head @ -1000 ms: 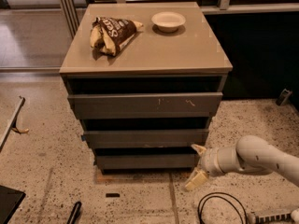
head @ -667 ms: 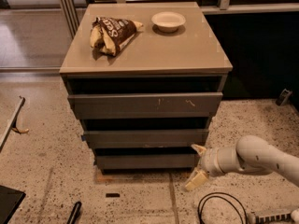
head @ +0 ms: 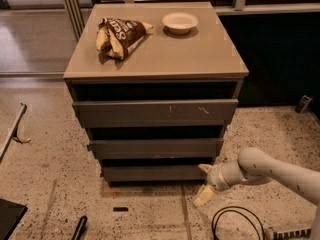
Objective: Open bottom drawer
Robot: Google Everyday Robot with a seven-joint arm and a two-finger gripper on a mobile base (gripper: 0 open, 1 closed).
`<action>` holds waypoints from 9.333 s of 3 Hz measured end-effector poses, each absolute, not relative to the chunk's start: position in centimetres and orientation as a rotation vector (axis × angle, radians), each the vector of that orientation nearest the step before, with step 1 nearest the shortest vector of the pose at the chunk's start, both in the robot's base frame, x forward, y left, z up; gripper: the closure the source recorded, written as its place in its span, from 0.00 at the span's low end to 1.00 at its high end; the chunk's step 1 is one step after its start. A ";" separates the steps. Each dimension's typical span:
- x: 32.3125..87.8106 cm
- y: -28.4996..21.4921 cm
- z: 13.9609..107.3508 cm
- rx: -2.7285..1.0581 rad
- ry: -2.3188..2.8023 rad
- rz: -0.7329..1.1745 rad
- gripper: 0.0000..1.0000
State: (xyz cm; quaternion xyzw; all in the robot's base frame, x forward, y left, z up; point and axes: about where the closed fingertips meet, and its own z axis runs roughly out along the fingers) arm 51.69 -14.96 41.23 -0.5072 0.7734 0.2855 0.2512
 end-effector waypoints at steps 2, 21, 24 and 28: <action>55.9 -12.7 29.4 -1.312 2.104 0.872 0.00; 52.0 -14.5 21.8 -1.451 2.232 1.140 0.31; 52.5 -16.2 21.3 -1.309 2.238 1.057 0.19; 50.6 -17.0 16.7 -1.258 2.260 1.024 1.00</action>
Offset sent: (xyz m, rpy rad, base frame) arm 0.0740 0.0348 -0.1899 0.1261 0.0416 -0.0540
